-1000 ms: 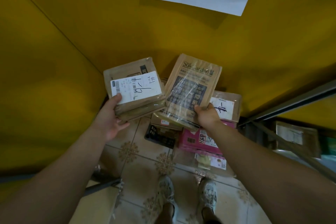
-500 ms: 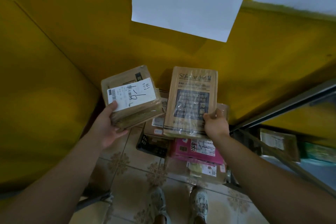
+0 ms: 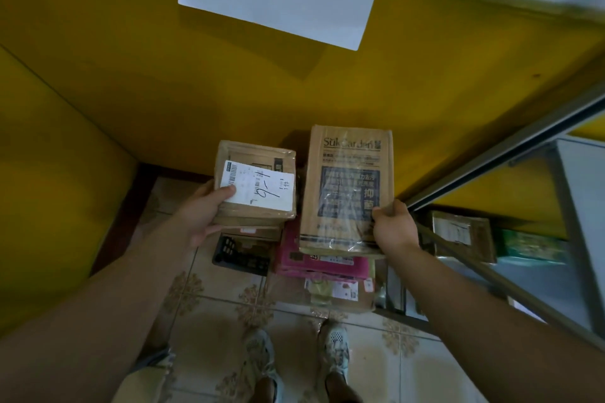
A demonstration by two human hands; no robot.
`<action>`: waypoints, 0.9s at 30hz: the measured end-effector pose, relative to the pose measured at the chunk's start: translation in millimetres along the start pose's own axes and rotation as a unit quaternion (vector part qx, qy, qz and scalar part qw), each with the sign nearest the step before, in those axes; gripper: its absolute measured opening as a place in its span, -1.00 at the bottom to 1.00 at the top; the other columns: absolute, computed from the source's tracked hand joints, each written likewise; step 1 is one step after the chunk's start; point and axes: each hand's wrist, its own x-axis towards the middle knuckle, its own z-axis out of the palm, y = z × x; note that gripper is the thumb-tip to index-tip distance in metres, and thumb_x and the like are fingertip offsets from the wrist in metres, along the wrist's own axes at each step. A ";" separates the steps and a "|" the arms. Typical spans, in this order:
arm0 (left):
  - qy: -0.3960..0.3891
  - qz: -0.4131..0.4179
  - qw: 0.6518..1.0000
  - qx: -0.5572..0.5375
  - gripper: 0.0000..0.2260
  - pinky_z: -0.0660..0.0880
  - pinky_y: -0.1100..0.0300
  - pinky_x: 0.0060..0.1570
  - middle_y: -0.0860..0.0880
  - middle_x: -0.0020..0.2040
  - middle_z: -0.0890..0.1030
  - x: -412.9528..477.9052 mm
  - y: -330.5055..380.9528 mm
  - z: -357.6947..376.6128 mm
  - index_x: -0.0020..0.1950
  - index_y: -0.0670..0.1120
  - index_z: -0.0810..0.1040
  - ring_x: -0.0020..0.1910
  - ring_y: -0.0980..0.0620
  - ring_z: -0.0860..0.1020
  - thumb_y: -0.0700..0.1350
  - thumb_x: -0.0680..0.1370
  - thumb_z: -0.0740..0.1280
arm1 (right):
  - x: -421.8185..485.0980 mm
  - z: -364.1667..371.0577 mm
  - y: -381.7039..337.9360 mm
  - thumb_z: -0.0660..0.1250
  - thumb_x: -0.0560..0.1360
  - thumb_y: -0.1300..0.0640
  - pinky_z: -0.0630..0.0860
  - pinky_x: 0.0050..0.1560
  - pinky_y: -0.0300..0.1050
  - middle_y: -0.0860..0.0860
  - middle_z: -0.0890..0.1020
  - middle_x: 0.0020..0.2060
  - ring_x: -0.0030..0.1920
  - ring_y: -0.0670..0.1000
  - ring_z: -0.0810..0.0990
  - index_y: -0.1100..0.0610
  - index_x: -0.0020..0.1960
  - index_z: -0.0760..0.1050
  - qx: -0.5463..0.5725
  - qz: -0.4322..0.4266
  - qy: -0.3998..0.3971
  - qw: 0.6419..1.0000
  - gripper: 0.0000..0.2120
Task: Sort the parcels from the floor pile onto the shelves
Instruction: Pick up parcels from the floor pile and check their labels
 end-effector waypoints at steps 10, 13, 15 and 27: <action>0.102 0.074 0.966 0.226 -0.69 0.52 -0.05 0.18 -0.08 0.24 0.60 6.6 -0.6 26.5 0.29 -0.12 0.52 0.17 -0.11 0.58 -0.12 0.56 0.35 | -7.4 -14.9 -6.2 0.17 0.64 0.01 0.50 0.08 0.06 0.02 0.55 0.07 0.00 0.09 0.51 0.01 0.36 0.33 0.023 -0.043 0.007 0.999 -0.69; 0.129 0.173 0.935 0.281 -0.65 0.58 0.01 0.03 -0.03 0.11 0.62 -13.7 10.3 45.6 0.20 -0.05 0.53 0.03 -0.04 0.61 0.06 0.48 0.38 | -17.8 -27.1 -16.4 0.14 0.65 0.00 0.46 -0.03 -0.01 -0.01 0.49 0.00 -0.06 0.08 0.48 0.03 0.36 0.31 0.010 -0.064 0.023 0.998 -0.70; 0.076 0.167 0.948 0.262 -0.58 0.52 0.08 0.07 -0.03 0.23 0.54 -35.6 19.3 69.2 0.33 -0.03 0.44 0.10 -0.02 0.57 0.11 0.53 0.35 | -26.6 -38.8 -23.6 0.13 0.67 0.00 0.43 -0.07 -0.04 -0.01 0.48 -0.01 -0.09 0.07 0.47 0.03 0.38 0.30 0.008 -0.083 0.034 0.996 -0.70; -0.047 0.192 0.971 0.132 -0.63 0.29 -0.15 0.37 0.08 0.33 0.42 -129.9 55.1 130.4 0.49 0.16 0.23 0.34 0.01 0.35 0.12 0.68 0.00 | -70.6 -95.1 -58.3 0.14 0.69 0.07 0.37 -0.49 -0.35 -0.12 0.50 -0.18 -0.27 -0.14 0.48 -0.04 0.35 0.31 0.163 -0.160 0.000 0.974 -0.76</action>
